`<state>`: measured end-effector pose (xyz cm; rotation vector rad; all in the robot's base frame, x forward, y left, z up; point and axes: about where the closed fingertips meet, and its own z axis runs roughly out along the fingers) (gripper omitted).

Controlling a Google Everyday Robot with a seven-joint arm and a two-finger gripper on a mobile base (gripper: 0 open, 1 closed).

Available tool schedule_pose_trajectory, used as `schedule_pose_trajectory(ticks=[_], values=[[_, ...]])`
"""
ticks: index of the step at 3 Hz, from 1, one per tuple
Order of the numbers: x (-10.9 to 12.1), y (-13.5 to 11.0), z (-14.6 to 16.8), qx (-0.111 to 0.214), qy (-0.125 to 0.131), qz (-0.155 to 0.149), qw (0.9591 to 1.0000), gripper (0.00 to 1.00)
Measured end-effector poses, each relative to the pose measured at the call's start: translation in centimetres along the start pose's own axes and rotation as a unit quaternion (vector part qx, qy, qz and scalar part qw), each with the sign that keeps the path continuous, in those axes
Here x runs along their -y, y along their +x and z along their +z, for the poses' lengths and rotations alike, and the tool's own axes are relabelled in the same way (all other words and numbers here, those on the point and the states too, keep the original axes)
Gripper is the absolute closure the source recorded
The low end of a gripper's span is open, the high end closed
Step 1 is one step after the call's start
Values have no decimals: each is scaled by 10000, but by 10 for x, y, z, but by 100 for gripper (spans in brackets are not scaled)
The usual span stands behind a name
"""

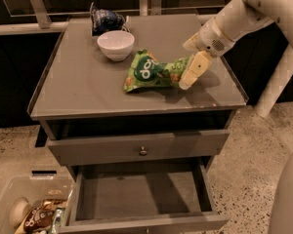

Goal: Place green rice chip bag into middle drawer

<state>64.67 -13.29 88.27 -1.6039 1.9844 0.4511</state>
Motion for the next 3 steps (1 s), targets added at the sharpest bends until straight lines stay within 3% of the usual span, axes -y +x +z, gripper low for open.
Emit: schedule_pose_trajectory(ticks=[1,2,3], values=[[-4,-6,22,-351,-84,-122,9993,0],[-4,-6,25,-373,-95,-132,9992,0],[-4,-6,25,-373,-96,-132,9992,12]])
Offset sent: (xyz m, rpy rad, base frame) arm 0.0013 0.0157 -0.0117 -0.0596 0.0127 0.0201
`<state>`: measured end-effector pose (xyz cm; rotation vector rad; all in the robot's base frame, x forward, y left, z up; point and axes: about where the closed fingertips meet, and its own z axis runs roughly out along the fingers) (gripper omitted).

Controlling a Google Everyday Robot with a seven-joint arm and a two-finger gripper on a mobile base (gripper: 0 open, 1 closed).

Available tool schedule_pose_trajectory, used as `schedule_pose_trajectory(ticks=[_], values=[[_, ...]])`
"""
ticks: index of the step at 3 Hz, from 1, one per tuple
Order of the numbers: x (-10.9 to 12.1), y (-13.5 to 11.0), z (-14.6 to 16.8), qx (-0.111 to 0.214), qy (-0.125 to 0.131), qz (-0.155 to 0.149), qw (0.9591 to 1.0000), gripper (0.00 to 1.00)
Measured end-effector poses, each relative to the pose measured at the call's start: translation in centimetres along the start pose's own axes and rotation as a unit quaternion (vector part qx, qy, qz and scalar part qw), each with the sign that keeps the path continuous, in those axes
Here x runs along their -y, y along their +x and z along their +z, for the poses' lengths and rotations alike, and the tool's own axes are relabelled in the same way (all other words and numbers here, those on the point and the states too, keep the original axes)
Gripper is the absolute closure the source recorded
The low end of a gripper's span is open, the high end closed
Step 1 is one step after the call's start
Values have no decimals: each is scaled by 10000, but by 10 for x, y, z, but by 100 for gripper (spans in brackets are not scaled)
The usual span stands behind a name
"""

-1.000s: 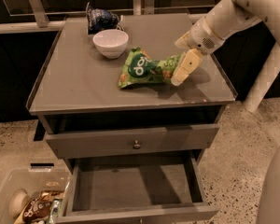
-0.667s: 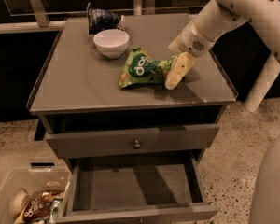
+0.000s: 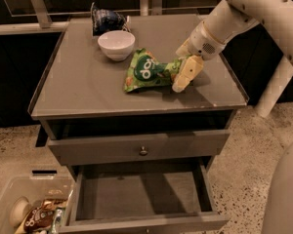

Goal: Place green rice chip bag into middle drawer

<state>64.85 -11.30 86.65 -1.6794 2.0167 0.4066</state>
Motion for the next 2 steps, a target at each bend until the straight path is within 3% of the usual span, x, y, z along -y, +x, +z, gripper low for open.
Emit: schedule_pose_trajectory(ticks=[2], values=[[0,0,0,0,0,0,10000,54]])
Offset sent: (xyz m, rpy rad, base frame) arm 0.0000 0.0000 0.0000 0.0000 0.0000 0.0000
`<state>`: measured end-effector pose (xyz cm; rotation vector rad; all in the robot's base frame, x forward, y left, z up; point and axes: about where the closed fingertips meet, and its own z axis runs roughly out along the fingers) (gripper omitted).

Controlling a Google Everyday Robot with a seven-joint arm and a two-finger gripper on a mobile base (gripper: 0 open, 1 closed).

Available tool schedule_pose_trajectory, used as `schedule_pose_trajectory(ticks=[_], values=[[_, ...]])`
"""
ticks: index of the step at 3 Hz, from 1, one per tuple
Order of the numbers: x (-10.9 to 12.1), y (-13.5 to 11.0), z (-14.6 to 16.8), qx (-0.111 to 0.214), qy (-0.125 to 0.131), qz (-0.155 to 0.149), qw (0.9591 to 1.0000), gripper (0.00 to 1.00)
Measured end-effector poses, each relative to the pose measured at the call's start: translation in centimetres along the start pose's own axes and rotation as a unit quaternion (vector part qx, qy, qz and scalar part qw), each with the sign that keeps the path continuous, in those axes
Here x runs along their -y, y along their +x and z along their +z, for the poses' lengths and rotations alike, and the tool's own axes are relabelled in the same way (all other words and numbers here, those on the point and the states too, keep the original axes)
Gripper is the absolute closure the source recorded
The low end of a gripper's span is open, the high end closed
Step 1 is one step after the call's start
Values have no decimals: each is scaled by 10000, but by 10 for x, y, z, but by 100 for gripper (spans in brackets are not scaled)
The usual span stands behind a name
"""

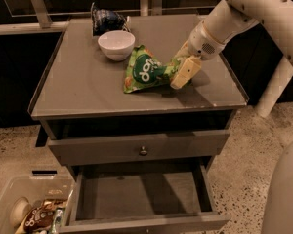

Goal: Place green rice chip bag into middle drawer

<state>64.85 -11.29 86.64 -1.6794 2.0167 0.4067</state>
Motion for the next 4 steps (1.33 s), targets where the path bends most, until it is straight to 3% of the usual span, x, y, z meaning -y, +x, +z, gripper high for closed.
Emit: schedule_pose_trajectory(ticks=[2,4], values=[[0,0,0,0,0,0,10000,100],[-11,6,-6,33,-43,-105,9999,100]])
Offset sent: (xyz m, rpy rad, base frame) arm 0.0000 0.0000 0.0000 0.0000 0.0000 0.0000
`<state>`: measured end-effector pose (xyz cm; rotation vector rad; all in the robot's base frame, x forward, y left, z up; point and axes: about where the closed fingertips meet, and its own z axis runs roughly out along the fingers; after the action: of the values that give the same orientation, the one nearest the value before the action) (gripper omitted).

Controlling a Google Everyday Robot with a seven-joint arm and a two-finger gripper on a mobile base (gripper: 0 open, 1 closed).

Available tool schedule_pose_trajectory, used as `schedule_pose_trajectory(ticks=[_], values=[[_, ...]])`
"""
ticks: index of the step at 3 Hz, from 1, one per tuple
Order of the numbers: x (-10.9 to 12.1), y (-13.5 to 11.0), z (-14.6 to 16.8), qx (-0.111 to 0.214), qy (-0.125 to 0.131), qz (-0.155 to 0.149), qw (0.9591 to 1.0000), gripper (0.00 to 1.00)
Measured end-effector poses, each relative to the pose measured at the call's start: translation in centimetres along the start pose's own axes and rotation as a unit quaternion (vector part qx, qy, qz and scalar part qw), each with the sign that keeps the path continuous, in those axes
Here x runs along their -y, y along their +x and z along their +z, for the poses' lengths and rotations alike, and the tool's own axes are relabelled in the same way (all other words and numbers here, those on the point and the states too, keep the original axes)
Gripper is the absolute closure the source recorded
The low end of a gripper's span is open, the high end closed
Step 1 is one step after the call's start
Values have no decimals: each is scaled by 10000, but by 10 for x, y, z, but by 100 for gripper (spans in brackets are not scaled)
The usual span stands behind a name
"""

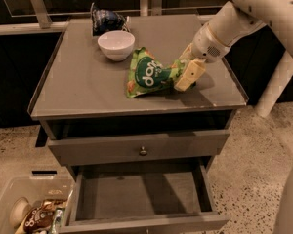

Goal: Place green rice chip bag into middle drawer

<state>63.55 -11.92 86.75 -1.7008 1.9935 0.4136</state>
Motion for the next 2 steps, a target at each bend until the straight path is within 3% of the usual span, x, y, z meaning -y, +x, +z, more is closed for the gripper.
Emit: schedule_pose_trajectory(ticks=[1,2], values=[[-33,13,-16,84,-55,-224,9997,100],[-88,33,-29,207,-152,-408,9988,100]])
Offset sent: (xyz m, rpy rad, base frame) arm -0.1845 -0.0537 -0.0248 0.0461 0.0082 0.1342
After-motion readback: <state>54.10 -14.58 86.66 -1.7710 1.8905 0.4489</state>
